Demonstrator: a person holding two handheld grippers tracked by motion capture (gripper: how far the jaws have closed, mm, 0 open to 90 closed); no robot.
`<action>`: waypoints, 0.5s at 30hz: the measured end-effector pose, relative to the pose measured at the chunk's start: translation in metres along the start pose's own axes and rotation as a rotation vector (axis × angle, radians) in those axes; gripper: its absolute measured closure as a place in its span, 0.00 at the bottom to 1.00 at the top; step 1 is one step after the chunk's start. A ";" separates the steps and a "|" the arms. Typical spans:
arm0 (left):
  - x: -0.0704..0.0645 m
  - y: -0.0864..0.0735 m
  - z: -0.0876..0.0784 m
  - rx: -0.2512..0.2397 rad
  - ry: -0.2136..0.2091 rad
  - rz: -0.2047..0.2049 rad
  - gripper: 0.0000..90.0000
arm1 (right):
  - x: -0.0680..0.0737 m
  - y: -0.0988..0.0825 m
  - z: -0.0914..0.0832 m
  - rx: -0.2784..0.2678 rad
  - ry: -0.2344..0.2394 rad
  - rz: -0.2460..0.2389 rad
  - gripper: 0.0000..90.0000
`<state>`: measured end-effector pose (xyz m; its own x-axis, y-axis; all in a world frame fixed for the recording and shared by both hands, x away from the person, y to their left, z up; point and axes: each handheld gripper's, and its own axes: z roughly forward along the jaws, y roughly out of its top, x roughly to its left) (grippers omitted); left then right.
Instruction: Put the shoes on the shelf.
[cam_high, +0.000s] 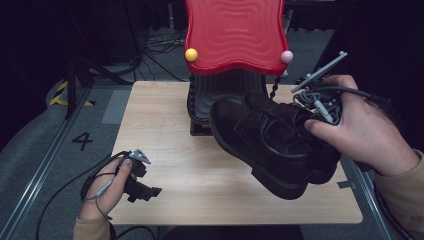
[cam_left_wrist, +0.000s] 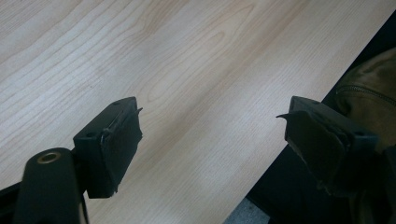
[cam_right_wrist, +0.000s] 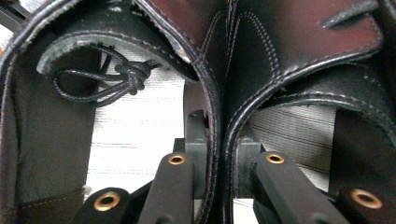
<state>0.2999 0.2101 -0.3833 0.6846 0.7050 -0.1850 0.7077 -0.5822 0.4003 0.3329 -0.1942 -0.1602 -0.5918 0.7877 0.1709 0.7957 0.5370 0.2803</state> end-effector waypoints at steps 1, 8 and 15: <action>0.000 0.000 0.000 0.000 0.000 0.000 0.21 | 0.000 0.000 0.000 0.000 0.000 0.000 0.90; 0.001 -0.002 -0.002 -0.004 -0.001 0.004 0.21 | 0.002 0.011 -0.023 -0.016 0.003 0.001 0.90; 0.002 -0.005 -0.003 -0.007 0.003 -0.004 0.21 | 0.003 0.023 -0.045 -0.044 0.011 0.009 0.90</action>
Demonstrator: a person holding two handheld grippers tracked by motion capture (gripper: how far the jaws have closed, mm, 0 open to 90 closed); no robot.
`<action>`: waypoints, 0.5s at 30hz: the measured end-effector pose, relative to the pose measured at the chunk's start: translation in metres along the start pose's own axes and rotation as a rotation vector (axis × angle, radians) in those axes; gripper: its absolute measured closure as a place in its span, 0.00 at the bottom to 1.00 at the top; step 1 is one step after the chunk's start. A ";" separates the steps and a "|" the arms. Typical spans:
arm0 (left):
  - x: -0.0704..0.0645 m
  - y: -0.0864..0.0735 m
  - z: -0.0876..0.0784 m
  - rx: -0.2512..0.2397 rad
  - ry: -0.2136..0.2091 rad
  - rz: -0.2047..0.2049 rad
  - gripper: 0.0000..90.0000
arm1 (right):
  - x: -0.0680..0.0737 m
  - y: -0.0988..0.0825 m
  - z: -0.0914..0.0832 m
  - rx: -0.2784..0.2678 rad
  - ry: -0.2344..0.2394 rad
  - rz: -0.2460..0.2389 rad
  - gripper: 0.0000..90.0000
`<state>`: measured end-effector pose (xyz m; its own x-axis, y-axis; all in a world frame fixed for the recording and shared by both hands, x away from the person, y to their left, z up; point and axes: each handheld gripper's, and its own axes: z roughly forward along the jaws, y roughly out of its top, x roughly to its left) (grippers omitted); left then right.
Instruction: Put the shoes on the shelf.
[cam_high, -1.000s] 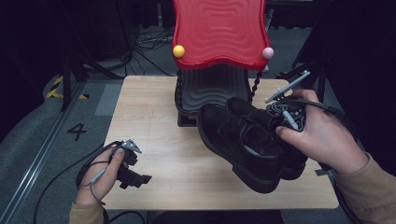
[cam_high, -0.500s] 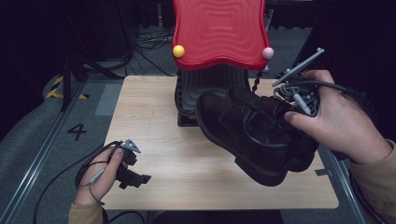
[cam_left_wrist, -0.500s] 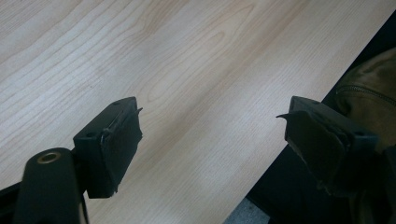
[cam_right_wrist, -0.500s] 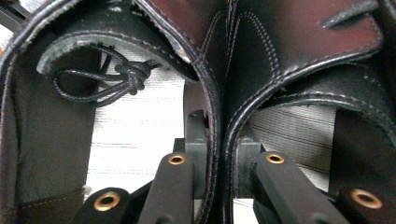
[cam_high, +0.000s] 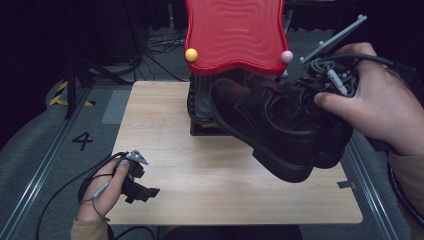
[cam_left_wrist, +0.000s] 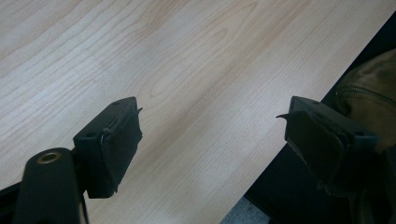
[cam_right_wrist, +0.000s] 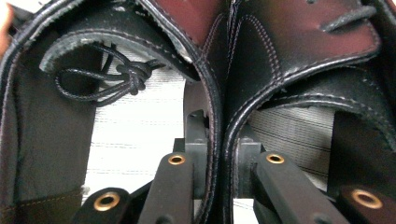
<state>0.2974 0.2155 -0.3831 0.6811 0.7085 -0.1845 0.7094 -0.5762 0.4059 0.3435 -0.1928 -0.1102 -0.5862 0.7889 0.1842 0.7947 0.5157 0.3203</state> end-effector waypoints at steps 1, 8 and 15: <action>0.000 0.000 0.000 0.001 -0.001 -0.003 0.21 | 0.000 0.003 -0.003 -0.005 -0.003 0.003 0.90; 0.002 -0.001 0.000 -0.002 -0.003 -0.004 0.21 | 0.003 0.028 -0.015 -0.034 0.015 0.014 0.90; 0.005 -0.003 -0.002 -0.014 -0.007 -0.006 0.21 | 0.013 0.049 -0.031 -0.055 -0.028 0.027 0.90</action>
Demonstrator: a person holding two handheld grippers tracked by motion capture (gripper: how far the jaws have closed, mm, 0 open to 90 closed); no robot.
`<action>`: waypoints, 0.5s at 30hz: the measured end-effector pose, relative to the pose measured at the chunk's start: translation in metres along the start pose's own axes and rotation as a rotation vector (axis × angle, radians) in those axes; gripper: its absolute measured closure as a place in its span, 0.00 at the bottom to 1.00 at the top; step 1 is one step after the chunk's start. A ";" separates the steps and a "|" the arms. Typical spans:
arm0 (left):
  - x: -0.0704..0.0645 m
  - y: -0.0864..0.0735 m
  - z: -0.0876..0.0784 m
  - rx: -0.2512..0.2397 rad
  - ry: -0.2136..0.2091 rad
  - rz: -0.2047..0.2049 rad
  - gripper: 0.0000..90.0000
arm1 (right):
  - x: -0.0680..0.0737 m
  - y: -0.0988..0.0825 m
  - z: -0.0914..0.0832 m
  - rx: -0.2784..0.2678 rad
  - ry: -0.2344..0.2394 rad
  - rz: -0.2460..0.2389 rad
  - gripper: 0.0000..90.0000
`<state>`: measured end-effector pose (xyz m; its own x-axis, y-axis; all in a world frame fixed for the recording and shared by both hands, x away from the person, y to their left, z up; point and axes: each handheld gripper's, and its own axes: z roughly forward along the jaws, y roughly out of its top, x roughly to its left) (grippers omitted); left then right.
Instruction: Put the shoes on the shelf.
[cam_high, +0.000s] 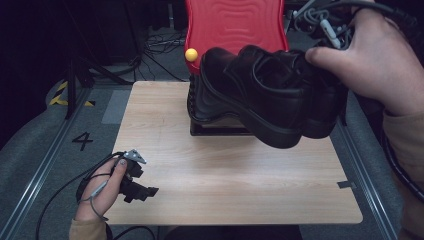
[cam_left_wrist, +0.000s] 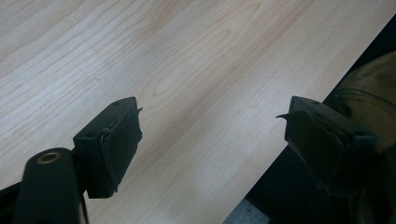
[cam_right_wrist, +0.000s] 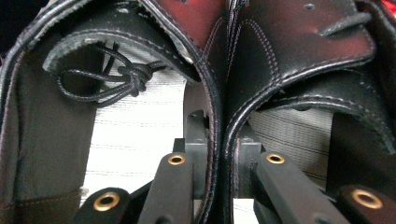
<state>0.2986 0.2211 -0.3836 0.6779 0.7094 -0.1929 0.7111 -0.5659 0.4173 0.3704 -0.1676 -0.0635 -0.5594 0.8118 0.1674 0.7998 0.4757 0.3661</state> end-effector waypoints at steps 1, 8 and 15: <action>0.000 0.000 0.000 -0.002 0.001 0.000 0.21 | 0.000 0.006 -0.003 -0.010 -0.004 0.011 0.90; 0.002 -0.001 -0.001 -0.011 -0.003 -0.004 0.21 | -0.001 0.038 -0.006 -0.061 -0.067 0.055 0.90; 0.004 -0.002 -0.001 -0.010 -0.007 -0.006 0.21 | -0.005 0.066 -0.003 -0.101 -0.138 0.098 0.90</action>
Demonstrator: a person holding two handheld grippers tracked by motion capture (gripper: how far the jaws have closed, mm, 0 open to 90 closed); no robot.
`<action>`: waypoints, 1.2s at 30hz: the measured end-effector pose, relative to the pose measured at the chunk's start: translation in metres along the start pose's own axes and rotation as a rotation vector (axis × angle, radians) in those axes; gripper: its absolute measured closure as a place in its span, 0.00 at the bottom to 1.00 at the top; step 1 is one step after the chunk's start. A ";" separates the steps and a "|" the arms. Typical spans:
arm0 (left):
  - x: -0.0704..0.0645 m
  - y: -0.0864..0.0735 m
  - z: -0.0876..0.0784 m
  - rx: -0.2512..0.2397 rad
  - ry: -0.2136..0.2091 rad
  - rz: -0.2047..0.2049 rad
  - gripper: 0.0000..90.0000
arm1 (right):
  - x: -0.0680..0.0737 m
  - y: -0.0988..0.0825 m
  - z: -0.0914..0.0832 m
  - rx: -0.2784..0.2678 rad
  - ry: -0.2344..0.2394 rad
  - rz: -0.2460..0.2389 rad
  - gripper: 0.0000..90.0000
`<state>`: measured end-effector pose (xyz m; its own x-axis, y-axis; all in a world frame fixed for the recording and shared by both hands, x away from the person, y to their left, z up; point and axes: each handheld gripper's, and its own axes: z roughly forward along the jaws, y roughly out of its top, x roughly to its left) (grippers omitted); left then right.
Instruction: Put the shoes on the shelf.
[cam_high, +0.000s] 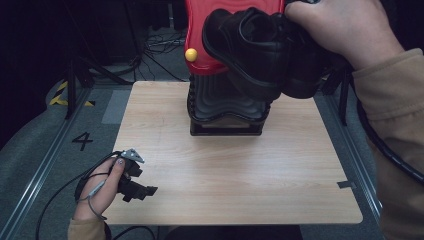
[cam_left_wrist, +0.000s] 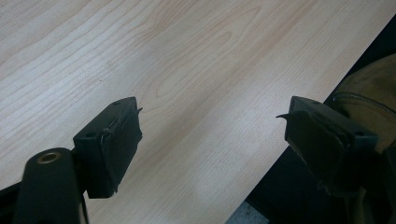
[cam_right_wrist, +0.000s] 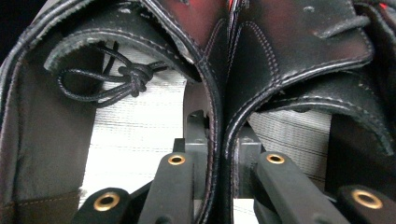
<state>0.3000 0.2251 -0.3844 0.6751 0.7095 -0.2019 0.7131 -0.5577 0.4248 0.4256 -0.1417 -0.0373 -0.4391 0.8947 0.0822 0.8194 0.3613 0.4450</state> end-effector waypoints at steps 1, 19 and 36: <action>0.000 0.000 0.000 -0.002 -0.001 -0.003 0.21 | -0.001 0.004 0.001 -0.006 -0.005 0.003 0.90; 0.005 -0.006 -0.002 -0.010 -0.002 -0.017 0.21 | -0.006 0.070 0.029 -0.147 -0.097 0.084 0.90; 0.011 -0.011 -0.003 -0.019 -0.015 -0.037 0.21 | -0.010 0.093 0.079 -0.259 -0.149 0.113 0.90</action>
<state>0.2988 0.2401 -0.3884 0.6514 0.7227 -0.2310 0.7340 -0.5230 0.4333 0.5349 -0.0967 -0.0671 -0.2760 0.9609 0.0211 0.7302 0.1954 0.6547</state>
